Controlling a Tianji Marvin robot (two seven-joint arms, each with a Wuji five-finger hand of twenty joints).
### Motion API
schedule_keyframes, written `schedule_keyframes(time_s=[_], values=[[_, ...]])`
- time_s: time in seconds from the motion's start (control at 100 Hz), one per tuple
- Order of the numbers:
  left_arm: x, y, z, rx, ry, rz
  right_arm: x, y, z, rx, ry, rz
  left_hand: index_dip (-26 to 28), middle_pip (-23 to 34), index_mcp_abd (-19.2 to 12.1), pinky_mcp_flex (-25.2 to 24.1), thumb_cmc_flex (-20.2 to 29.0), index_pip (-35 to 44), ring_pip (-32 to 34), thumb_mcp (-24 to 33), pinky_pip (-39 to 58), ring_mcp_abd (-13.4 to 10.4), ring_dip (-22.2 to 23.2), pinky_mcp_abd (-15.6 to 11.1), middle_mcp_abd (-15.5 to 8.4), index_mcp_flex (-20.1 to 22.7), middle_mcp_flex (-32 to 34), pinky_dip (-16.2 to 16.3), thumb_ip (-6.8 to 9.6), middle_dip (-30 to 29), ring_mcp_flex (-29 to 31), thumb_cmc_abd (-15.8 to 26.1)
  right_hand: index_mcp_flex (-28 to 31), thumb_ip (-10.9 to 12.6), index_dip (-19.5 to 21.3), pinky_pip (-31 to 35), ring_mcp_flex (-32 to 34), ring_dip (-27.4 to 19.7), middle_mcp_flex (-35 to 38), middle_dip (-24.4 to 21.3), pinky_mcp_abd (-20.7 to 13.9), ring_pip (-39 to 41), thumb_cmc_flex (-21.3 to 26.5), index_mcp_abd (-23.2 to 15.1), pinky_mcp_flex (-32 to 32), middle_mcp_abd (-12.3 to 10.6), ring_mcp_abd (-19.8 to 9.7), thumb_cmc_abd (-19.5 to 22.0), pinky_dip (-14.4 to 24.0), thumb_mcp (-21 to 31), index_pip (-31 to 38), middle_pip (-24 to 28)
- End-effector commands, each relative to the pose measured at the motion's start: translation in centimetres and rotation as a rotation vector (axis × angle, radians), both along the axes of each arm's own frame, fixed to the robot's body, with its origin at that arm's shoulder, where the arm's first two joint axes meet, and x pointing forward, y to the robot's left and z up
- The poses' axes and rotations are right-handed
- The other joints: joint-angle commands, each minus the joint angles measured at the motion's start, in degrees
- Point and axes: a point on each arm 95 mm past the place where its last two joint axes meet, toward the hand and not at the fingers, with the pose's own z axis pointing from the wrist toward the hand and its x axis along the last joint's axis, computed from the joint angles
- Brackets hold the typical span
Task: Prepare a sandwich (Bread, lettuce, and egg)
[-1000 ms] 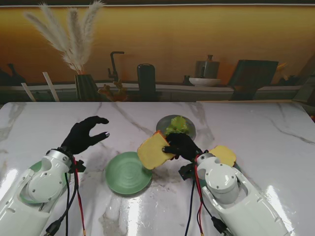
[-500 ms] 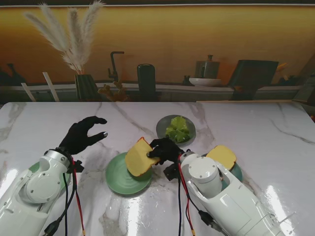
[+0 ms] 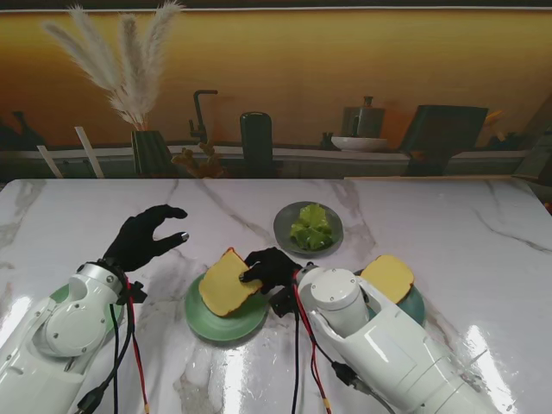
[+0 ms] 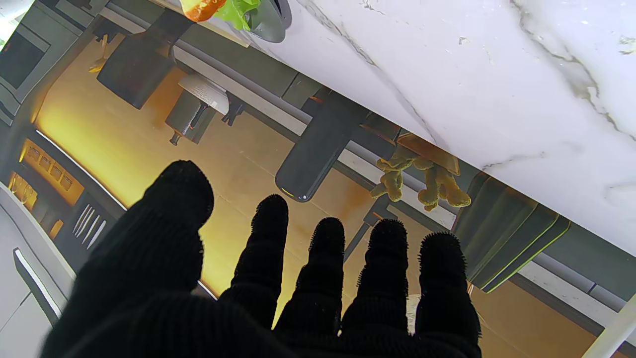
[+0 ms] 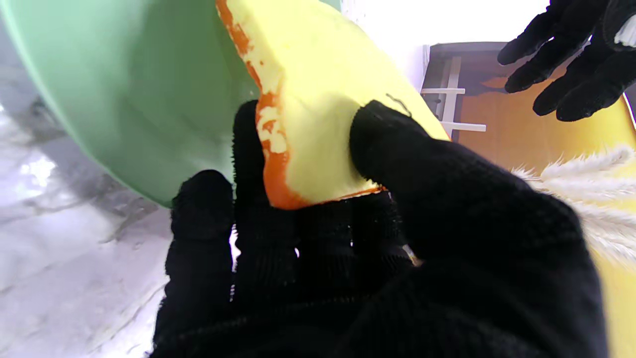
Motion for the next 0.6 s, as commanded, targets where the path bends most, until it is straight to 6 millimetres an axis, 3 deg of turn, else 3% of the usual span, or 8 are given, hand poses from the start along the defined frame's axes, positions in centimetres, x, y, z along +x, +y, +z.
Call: schedule_keyframes(time_s=[0.0,0.18,0.28,0.57,0.59], values=[[0.0,-0.1,0.1,-0.002,0.005,0.005,-0.4,0.9,-0.1,0.021,0.029,0.019,0.53,-0.43,0.06,-0.91,0.78,-0.55,-0.34,-1.4,-0.16,-0.41,0.58,0.24,0.29,0.73,-0.7,0.56,0.55,-0.48,-1.95,2.19,-0.55,1.58,-1.48,-2.54,-3.21,-1.31,-1.81,-1.33,1.45,-1.6,-1.47,-1.77,-2.06,1.03,0.33,-0.32,-0.71,-0.59,-0.2,-1.61],[0.0,-0.1,0.1,-0.003,0.006,0.005,-0.8,0.1,-0.3,-0.019,0.02,0.065,0.55,-0.4,0.1,-0.9,0.8,-0.57,-0.39,-1.53,-0.3,-0.43,0.59,0.28,0.24,0.79,-0.67,0.53,0.51,-0.44,-1.96,2.27,-2.18,1.27,-3.95,-1.67,-7.85,-2.54,-6.48,-2.4,1.19,-3.92,-3.91,-1.48,-4.01,1.32,0.43,-1.59,-0.92,0.42,-2.87,-2.28],[0.1,-0.1,0.1,-0.002,0.006,0.004,-1.0,-0.2,-0.1,-0.015,0.006,0.074,0.57,-0.38,0.16,-0.89,0.9,-0.56,-0.39,-1.52,-0.33,-0.43,0.6,0.28,0.28,0.89,-0.55,0.53,0.54,-0.43,-1.95,2.31,-1.38,2.56,-1.66,-3.39,-11.79,-3.76,-11.35,-5.21,0.85,-7.15,-5.69,-2.27,-7.26,0.83,-0.36,-0.1,-2.13,-0.79,-9.34,-2.27],[0.1,-0.3,0.0,-0.004,0.01,-0.002,-1.3,-0.2,0.4,-0.007,-0.059,0.113,0.58,-0.34,0.18,-0.88,1.02,-0.6,-0.38,-1.58,-0.35,-0.37,0.64,0.28,0.3,1.01,-0.49,0.56,0.56,-0.4,-1.86,2.36,-0.41,3.84,-0.08,-7.7,-15.39,-4.72,-15.47,-6.5,1.56,-10.52,-8.15,-2.74,-10.88,0.25,-1.49,1.1,-4.62,-2.62,-14.12,-3.57],[0.1,-0.3,0.0,-0.004,0.01,-0.002,-1.4,-0.2,0.4,-0.006,-0.061,0.115,0.58,-0.36,0.16,-0.88,1.04,-0.61,-0.37,-1.58,-0.35,-0.41,0.64,0.28,0.28,0.99,-0.52,0.56,0.57,-0.4,-1.85,2.36,0.16,4.46,2.11,-7.9,-15.92,-4.72,-16.03,-6.64,1.67,-11.09,-8.37,-2.7,-11.38,0.23,-1.59,1.58,-4.93,-3.48,-16.71,-3.85]])
